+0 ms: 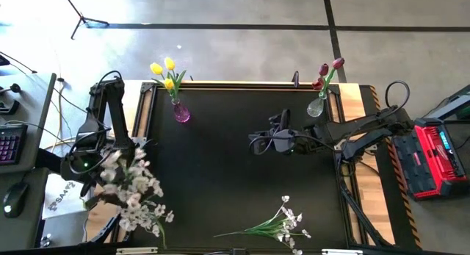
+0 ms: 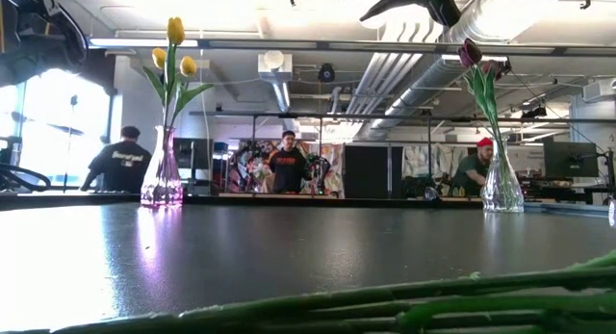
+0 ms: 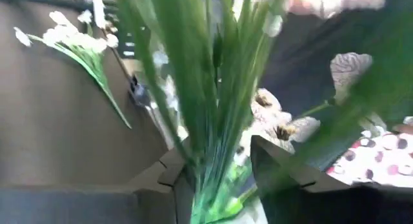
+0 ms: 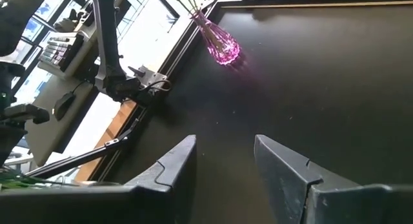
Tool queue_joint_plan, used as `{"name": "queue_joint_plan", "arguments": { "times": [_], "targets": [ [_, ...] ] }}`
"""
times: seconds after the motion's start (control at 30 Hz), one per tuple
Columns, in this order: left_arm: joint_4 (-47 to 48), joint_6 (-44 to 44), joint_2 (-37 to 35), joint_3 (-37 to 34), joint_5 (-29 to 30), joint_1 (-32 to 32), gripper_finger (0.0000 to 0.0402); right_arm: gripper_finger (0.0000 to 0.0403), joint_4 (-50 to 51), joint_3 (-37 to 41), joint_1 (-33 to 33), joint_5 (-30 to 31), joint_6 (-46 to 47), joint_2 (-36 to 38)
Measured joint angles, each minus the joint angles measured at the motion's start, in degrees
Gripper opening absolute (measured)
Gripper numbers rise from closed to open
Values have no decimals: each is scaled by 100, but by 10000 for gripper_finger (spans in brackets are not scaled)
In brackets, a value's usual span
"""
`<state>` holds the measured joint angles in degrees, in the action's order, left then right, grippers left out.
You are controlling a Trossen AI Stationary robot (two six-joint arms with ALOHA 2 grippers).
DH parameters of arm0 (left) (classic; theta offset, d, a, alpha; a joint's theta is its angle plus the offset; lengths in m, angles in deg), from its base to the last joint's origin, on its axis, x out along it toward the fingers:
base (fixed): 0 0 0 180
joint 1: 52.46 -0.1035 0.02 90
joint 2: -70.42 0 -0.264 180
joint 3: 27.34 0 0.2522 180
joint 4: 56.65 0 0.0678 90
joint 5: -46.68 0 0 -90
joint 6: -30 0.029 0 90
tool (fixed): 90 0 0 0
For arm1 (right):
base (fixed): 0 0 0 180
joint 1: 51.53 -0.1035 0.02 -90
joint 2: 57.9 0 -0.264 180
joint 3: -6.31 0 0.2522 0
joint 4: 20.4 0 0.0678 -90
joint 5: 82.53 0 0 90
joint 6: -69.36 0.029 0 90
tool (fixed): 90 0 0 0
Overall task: Sort flowers into vase by color
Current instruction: Put the top white flowers into the bottom transparent vase
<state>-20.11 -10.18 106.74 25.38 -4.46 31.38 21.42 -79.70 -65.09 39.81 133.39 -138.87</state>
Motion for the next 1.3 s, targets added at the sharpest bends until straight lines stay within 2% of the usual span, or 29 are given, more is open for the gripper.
{"name": "queue_joint_plan", "arguments": {
  "times": [0.2, 0.33, 0.47, 0.63, 0.8, 0.87, 1.0, 1.07, 1.17, 1.3],
  "targets": [
    [-287, 163, -186, -2, -178, -1, 157, 145, 20, 0, 0, -125, 0, 0],
    [-731, 649, -493, -2, -177, 1, 161, 145, 37, 0, 0, -153, -4, 0],
    [-809, 772, -693, 118, -161, 27, 161, 145, 44, 0, 0, -300, -70, 0],
    [-669, 329, -648, 157, -232, 26, 161, 145, 44, 0, 0, -431, -105, 0],
    [-75, -260, -518, 157, -219, 21, 161, 145, 43, 0, 0, -446, -141, 0],
    [63, -534, -470, 157, -21, 18, 161, 145, 43, 0, 0, -457, -173, 0],
    [144, -1300, -435, 157, 968, 16, 162, 147, 42, 0, 0, -517, -256, 0],
    [172, -1360, -435, 157, 1078, 18, 164, 154, 42, 0, 0, -521, -258, 0],
    [-38, -1199, -435, 157, 1296, 5, 182, 175, 42, 0, 0, -521, -258, 0],
    [-879, -464, -463, 157, 1428, -68, 219, 211, 42, 0, 0, -521, -254, 0]
  ]
}}
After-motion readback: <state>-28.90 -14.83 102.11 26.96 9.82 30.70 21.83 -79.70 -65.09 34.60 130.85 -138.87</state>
